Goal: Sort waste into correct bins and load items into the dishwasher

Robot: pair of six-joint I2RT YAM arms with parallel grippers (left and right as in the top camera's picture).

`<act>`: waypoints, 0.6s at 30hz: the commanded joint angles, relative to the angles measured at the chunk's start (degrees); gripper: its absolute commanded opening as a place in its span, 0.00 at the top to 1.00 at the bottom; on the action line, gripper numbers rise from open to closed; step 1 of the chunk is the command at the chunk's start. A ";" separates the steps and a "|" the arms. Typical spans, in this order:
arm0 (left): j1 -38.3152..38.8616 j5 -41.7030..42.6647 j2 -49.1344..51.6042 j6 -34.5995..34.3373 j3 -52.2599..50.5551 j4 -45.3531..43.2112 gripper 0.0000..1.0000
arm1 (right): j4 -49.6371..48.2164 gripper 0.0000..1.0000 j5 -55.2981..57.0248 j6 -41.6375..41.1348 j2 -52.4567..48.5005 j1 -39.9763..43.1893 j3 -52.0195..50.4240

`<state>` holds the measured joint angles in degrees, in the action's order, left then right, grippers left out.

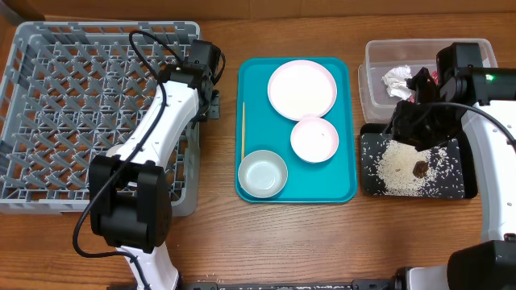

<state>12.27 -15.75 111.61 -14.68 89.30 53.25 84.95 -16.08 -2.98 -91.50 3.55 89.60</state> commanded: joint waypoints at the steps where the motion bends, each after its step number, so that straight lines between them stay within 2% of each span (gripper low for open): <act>1: -2.27 -5.86 -0.35 -0.76 0.44 0.02 0.96 | -0.13 0.66 0.39 -0.02 0.63 -0.04 0.48; 3: -2.34 -5.84 -0.35 -0.79 0.44 0.02 0.96 | -0.13 0.66 0.39 -0.02 0.63 -0.04 0.48; 5: -2.34 -5.81 -0.35 -0.76 0.44 0.02 0.89 | -0.09 0.66 0.39 -0.02 0.63 -0.04 0.48; 8: -2.25 -5.25 -0.74 -0.09 0.98 0.28 0.74 | 0.28 0.65 0.68 0.00 0.63 -0.04 0.48; 10: -1.66 -5.18 -1.60 0.50 2.58 1.36 0.70 | 0.50 0.47 0.24 -0.04 0.63 -0.04 0.48; 11: -1.25 -5.14 -2.21 0.50 3.63 1.95 0.65 | 0.59 0.37 -0.50 -0.07 0.63 -0.04 0.48; 13: 0.02 -4.04 -3.74 0.57 6.56 3.21 0.56 | 0.61 0.26 -3.13 -0.09 0.63 -0.02 0.48; 14: 1.33 -2.12 -5.11 0.55 9.27 4.17 0.49 | 0.57 0.13 -3.67 -0.07 0.63 -0.02 0.48; 15: 2.14 -0.52 -5.97 0.55 10.62 4.76 0.43 | 0.55 0.04 -2.97 -0.02 0.63 -0.02 0.48; 18: 4.72 4.11 -8.61 0.63 12.83 5.64 0.31 | 1.16 0.00 0.63 -0.26 0.63 0.02 0.48</act>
<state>13.76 -15.79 109.21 -14.59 97.82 58.19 85.69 -17.72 -3.09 -91.50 3.55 89.60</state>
